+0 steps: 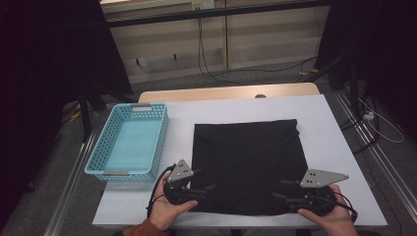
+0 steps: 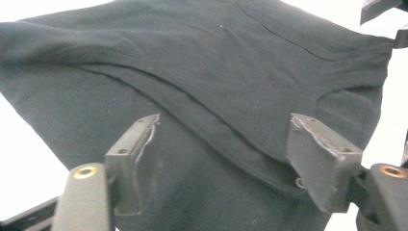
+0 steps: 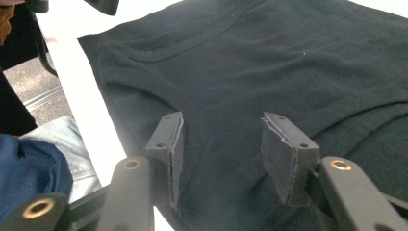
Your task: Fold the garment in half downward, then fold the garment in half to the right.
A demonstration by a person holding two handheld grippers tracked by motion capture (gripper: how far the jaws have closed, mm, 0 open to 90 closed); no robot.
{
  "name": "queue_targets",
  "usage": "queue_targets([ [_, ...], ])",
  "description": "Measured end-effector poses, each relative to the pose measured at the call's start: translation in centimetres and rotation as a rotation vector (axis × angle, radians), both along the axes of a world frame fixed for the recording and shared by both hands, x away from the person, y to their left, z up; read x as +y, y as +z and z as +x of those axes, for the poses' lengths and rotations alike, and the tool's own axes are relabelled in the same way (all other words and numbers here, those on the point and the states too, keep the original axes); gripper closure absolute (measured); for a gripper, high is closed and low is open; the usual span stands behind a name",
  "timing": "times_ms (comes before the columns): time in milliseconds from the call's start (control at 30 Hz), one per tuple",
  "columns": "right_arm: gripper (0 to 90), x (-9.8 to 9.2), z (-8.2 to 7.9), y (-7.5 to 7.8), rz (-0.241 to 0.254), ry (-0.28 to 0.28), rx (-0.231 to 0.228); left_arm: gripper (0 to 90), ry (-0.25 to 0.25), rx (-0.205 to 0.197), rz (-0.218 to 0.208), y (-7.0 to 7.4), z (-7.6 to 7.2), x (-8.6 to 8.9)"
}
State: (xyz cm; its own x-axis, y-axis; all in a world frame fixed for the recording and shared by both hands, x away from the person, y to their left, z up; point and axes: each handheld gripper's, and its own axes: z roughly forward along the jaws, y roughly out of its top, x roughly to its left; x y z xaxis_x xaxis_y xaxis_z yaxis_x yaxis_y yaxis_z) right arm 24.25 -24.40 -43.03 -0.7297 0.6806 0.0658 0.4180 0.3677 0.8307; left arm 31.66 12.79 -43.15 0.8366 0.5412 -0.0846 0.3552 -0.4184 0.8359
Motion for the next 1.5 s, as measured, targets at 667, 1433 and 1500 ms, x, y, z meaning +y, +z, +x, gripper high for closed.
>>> queue_targets([
  [667, 28.9, 3.6, 0.9, -0.6, 0.019, 0.051, 0.004, 12.7, 0.032, -0.060, 0.006, -0.2, 1.0, -0.1],
  [1433, 19.7, 10.1, 3.8, -0.2, 0.051, 0.133, -0.034, 12.4, 0.073, -0.018, 0.019, 0.7, 5.4, -1.6],
  [1500, 19.7, 10.8, 4.2, -0.3, 0.038, 0.149, -0.023, 13.3, 0.066, -0.019, 0.022, 0.6, 6.2, -1.8],
])
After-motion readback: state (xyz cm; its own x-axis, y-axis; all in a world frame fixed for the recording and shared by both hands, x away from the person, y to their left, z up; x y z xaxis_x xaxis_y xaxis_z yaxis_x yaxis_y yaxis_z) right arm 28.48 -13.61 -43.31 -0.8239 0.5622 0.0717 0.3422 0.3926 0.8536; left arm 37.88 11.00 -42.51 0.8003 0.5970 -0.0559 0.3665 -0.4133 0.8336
